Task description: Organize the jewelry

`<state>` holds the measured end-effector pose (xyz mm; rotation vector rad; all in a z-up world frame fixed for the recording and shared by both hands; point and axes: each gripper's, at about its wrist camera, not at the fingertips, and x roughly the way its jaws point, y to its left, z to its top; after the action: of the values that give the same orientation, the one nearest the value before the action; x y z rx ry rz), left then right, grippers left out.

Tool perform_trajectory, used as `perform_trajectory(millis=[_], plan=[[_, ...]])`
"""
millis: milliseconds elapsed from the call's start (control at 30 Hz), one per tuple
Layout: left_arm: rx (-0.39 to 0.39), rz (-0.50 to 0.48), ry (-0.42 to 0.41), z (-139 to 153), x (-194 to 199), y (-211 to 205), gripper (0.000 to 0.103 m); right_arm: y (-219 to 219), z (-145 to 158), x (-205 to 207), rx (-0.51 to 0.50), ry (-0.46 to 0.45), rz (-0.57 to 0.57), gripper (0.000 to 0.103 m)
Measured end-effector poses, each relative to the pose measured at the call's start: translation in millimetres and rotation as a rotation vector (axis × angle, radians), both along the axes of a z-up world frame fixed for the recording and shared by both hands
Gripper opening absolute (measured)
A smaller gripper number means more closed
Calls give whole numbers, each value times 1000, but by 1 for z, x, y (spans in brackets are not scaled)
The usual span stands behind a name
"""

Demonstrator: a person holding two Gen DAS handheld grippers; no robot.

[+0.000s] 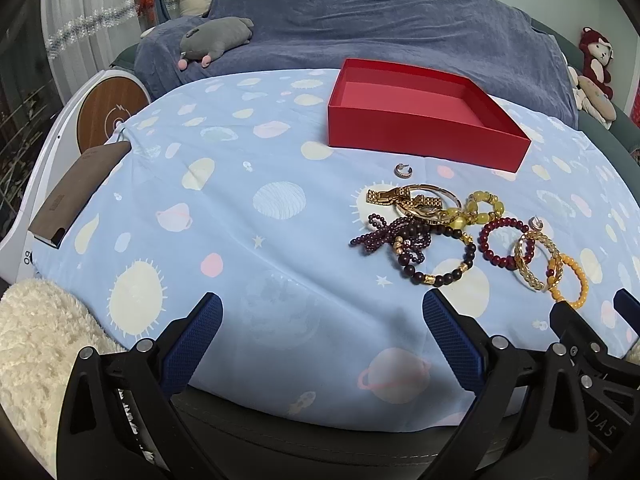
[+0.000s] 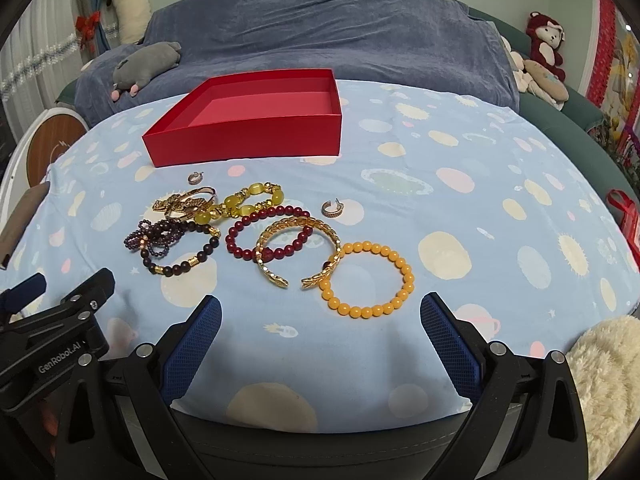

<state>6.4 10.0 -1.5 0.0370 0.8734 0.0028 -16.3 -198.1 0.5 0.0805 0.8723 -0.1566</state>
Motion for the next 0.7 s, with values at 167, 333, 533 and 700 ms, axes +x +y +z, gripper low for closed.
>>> perform_trajectory(millis=[167,333,533,700], plan=[[-33,-16,18,-2,5,3,96,-1,-1,6,8,13,12,96],[-63,2,37,-4,12,10,96,-10,-3,18,62,39,10,91],[-108,45,52,-8,21,21,96,-13,-7,43,79,71,31,85],[-143,58,69,-11,25,26,96,-13,-16,63,86,109,45,73]])
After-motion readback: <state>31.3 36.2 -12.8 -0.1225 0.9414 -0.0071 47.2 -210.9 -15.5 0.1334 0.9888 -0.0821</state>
